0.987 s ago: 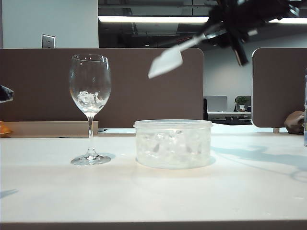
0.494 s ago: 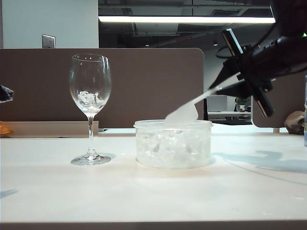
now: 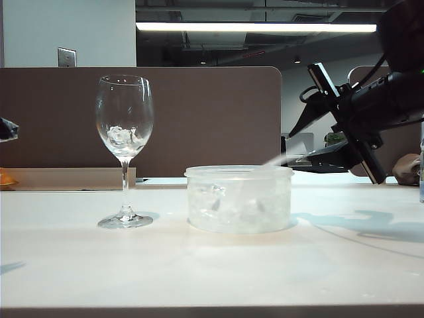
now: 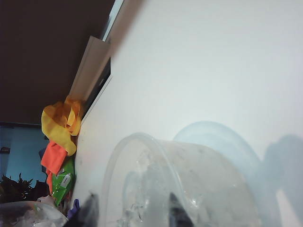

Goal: Pick up an ice shovel filled with ice cubes and pour the ice from the shovel into the glass.

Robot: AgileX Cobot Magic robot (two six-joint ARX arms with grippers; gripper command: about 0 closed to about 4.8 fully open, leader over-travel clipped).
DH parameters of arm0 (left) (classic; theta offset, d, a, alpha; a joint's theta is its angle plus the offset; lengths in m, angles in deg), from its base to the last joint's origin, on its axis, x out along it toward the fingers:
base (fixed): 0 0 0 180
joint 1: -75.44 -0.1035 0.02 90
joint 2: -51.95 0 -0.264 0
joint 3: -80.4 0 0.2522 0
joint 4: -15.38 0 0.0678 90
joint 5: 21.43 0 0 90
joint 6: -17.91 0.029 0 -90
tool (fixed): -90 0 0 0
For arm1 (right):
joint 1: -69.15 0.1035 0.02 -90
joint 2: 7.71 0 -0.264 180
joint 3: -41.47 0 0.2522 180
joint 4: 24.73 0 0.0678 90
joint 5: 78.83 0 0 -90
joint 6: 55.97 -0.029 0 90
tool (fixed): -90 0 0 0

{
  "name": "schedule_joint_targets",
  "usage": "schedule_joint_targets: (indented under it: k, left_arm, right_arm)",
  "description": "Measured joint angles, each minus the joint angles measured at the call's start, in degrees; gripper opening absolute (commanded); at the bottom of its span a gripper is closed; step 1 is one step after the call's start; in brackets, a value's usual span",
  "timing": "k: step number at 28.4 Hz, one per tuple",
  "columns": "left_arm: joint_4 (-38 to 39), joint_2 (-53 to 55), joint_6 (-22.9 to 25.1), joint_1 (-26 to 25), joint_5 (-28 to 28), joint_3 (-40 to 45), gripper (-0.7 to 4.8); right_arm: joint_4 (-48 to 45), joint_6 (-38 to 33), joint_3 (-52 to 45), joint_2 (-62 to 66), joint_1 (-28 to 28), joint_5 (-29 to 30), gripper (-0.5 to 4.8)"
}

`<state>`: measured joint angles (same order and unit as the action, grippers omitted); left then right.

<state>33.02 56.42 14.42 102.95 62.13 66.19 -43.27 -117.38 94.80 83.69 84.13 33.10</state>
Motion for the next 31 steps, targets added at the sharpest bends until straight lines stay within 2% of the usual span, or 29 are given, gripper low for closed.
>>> schedule_joint_targets:
  k: [2,3,8,12,15,19,21,29,31]
  left_arm:
    - [0.00,0.00,0.00,0.00,0.00,0.00,0.29]
    - [0.00,0.00,-0.02,0.00,0.00,0.00,0.29]
    - [0.02,0.00,0.00,0.00,0.00,0.00,0.29]
    - [0.00,0.00,0.00,0.00,0.00,0.00,0.29]
    - [0.00,0.00,0.00,0.00,0.00,0.00,0.29]
    - [0.00,0.00,-0.02,0.00,0.00,0.00,0.29]
    - [0.00,0.00,0.00,0.00,0.00,0.00,0.29]
    - [0.00,0.00,0.00,0.00,-0.02,0.00,0.29]
    - [0.00,0.00,0.00,0.00,0.00,0.00,0.29]
  right_arm:
    - [0.00,0.02,0.00,-0.07,0.00,-0.22,2.63]
    - [0.09,0.02,0.00,-0.20,0.00,-0.59,2.73]
    - [0.59,0.04,-1.62,-4.55,-0.52,-4.96,2.69]
    - [0.55,0.33,-4.13,-7.52,-2.60,-7.23,2.05]
    - [1.75,3.67,-6.01,-10.40,-3.74,-7.72,0.71]
    - [1.73,10.80,-8.79,-16.39,-3.96,-7.56,0.50]
    - [1.73,13.97,-10.10,-19.41,-3.98,-7.52,-0.09]
    - [1.90,26.71,-14.78,-31.85,-4.02,-6.99,-0.07]
    - [6.54,31.58,-15.54,-36.28,-4.02,-7.52,-0.07]
